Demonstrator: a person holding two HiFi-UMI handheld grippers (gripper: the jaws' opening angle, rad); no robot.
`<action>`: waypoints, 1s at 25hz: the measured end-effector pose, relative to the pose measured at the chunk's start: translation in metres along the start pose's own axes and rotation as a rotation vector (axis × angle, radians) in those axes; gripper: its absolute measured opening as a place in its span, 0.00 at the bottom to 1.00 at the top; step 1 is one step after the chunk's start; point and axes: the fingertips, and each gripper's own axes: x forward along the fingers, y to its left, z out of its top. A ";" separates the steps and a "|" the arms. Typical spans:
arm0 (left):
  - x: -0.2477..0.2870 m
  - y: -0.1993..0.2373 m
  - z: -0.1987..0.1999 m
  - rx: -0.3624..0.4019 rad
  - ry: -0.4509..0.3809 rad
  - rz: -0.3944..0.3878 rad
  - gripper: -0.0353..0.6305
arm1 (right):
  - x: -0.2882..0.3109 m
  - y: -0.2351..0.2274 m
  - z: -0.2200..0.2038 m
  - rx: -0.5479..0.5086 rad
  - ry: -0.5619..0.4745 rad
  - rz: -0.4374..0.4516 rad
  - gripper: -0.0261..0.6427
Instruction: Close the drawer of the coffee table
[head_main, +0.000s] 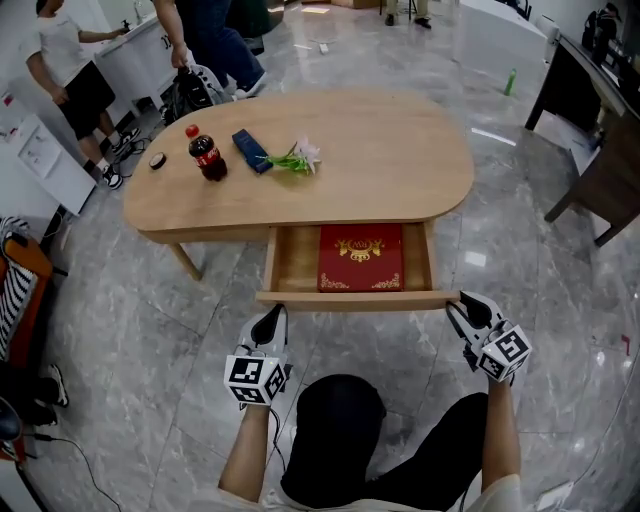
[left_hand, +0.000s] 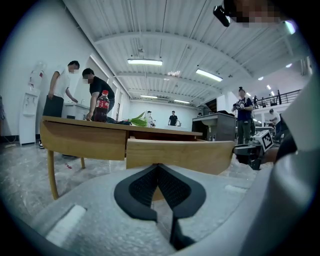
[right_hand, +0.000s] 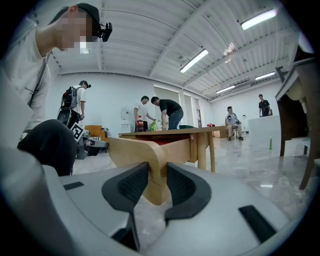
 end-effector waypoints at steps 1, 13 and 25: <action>0.002 0.001 0.001 -0.001 0.001 -0.001 0.07 | 0.002 -0.001 0.000 0.000 -0.001 0.001 0.22; 0.029 0.013 0.009 -0.012 -0.014 -0.027 0.07 | 0.022 -0.020 0.006 0.014 -0.053 -0.003 0.23; 0.060 0.024 0.016 -0.021 0.000 -0.058 0.07 | 0.049 -0.047 0.011 -0.021 0.012 -0.007 0.23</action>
